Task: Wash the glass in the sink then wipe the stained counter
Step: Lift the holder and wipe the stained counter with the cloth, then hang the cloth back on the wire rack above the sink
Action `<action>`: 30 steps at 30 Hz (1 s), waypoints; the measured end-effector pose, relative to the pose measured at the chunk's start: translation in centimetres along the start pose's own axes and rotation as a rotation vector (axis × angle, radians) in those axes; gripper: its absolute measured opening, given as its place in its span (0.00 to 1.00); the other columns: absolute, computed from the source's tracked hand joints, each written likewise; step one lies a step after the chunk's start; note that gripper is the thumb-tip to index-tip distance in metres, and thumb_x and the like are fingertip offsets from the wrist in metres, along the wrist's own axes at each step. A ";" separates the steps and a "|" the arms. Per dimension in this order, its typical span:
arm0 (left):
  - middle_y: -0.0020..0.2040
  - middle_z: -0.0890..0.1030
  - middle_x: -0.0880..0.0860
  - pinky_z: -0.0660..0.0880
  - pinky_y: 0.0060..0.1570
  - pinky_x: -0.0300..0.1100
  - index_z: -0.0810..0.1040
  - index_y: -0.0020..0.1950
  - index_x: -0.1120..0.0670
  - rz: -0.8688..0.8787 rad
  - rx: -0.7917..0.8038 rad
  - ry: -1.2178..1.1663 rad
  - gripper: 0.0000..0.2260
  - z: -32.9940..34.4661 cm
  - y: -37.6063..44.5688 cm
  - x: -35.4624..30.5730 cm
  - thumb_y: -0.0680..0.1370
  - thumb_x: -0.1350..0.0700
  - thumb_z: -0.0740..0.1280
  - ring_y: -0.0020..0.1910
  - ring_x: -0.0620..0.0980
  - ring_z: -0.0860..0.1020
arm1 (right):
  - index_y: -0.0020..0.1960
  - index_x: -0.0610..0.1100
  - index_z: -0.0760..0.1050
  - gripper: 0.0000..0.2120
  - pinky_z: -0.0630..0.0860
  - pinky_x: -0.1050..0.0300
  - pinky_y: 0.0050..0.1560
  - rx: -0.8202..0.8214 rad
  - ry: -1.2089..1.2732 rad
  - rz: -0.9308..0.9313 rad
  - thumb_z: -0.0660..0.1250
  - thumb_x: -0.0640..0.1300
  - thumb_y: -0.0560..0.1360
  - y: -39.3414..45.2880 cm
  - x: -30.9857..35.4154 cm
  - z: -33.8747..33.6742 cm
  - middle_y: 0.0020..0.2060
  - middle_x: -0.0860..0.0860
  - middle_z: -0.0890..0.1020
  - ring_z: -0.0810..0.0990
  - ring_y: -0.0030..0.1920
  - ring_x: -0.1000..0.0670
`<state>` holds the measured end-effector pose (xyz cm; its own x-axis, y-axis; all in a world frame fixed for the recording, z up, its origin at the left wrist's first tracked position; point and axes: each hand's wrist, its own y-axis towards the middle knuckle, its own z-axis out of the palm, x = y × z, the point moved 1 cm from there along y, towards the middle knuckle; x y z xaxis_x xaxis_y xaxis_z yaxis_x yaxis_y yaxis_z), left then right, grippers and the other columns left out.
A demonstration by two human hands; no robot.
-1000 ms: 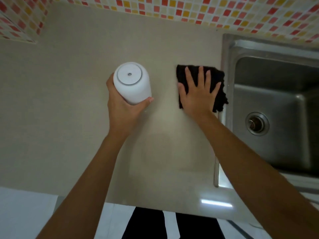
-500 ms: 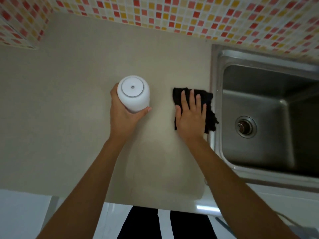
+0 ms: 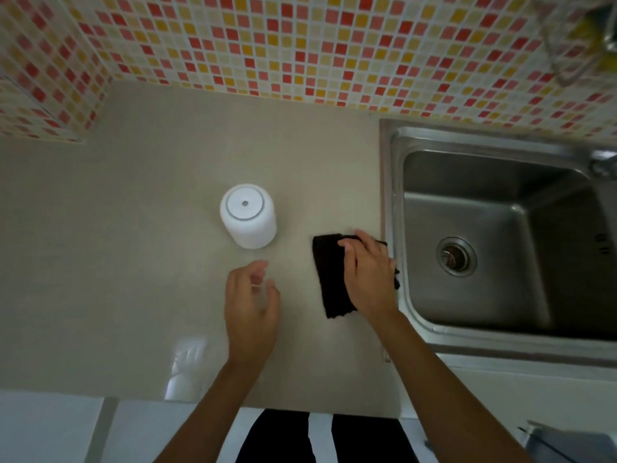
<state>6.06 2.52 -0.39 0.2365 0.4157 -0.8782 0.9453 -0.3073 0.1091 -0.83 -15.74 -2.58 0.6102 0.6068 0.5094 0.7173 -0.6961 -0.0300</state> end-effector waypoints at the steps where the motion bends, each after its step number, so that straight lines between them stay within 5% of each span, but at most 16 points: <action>1: 0.51 0.74 0.49 0.75 0.51 0.44 0.76 0.58 0.54 0.068 0.093 0.023 0.11 0.8 -0.2 -0.3 0.76 0.59 0.64 0.49 0.47 0.75 | 0.59 0.47 0.78 0.19 0.63 0.44 0.63 -0.036 -0.003 -0.017 0.51 0.51 0.81 0.6 -0.4 -0.3 0.67 0.49 0.73 0.69 0.65 0.45; 6: 0.60 0.74 0.53 0.69 0.61 0.42 0.74 0.64 0.56 0.169 0.342 0.187 0.13 6.8 3.6 -2.1 0.80 0.56 0.62 0.59 0.52 0.72 | 0.64 0.47 0.73 0.15 0.64 0.46 0.60 -0.025 -0.164 0.094 0.62 0.45 0.78 2.8 -1.9 -1.5 0.65 0.48 0.73 0.68 0.64 0.45; 9: 0.63 0.73 0.57 0.68 0.62 0.46 0.71 0.68 0.57 0.086 0.436 0.364 0.19 9.8 5.8 -2.6 0.80 0.50 0.63 0.62 0.56 0.69 | 0.56 0.47 0.78 0.11 0.63 0.49 0.59 0.028 -0.180 0.151 0.64 0.50 0.78 3.4 -2.6 -2.4 0.58 0.47 0.75 0.68 0.61 0.46; 14: 0.48 0.82 0.57 0.76 0.53 0.51 0.83 0.51 0.56 0.074 0.533 0.351 0.07 9.8 7.5 -3.1 0.76 0.54 0.69 0.49 0.56 0.78 | 0.49 0.45 0.76 0.08 0.73 0.52 0.49 0.134 0.056 0.100 0.64 0.49 0.78 4.0 -3.7 -5.4 0.47 0.47 0.81 0.78 0.49 0.46; 17: 0.52 0.79 0.56 0.74 0.54 0.48 0.81 0.51 0.55 0.166 0.576 0.375 0.07 8.7 7.8 -5.7 0.78 0.54 0.67 0.51 0.54 0.76 | 0.47 0.46 0.72 0.03 0.68 0.63 0.40 0.202 0.240 0.049 0.65 0.45 0.78 3.7 -4.2 -8.4 0.43 0.50 0.79 0.78 0.46 0.49; 20: 0.50 0.79 0.55 0.75 0.51 0.48 0.77 0.51 0.56 0.249 0.613 0.348 0.06 8.3 7.9 -9.2 0.80 0.55 0.63 0.48 0.54 0.77 | 0.48 0.44 0.75 0.03 0.69 0.72 0.41 0.157 0.336 -0.014 0.67 0.43 0.76 3.3 -4.8 -12.0 0.43 0.50 0.81 0.79 0.46 0.51; 23: 0.44 0.82 0.55 0.75 0.46 0.47 0.76 0.52 0.55 0.350 0.595 0.363 0.05 8.4 7.7 -13.3 0.80 0.54 0.63 0.44 0.55 0.79 | 0.56 0.45 0.80 0.11 0.74 0.64 0.49 0.060 0.352 -0.081 0.69 0.45 0.75 2.9 -6.1 -16.4 0.47 0.52 0.83 0.80 0.48 0.55; 28: 0.50 0.83 0.54 0.73 0.49 0.39 0.79 0.56 0.55 0.467 0.568 0.359 0.08 10.5 5.5 -20.5 0.80 0.56 0.64 0.49 0.51 0.79 | 0.52 0.46 0.83 0.08 0.70 0.75 0.44 -0.014 0.232 -0.164 0.68 0.46 0.76 2.7 -9.5 -23.1 0.42 0.54 0.83 0.80 0.42 0.57; 30: 0.52 0.82 0.53 0.70 0.50 0.36 0.79 0.58 0.55 0.531 0.540 0.344 0.09 11.8 4.6 -23.3 0.80 0.55 0.64 0.51 0.50 0.79 | 0.54 0.45 0.82 0.09 0.69 0.73 0.48 -0.075 0.189 -0.213 0.68 0.47 0.76 3.0 -11.0 -26.1 0.45 0.52 0.82 0.78 0.45 0.55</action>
<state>2.20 -18.70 15.10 0.7588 0.3114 -0.5721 0.4718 -0.8683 0.1532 -14.19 -34.58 14.20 0.3701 0.6651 0.6486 0.7914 -0.5914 0.1549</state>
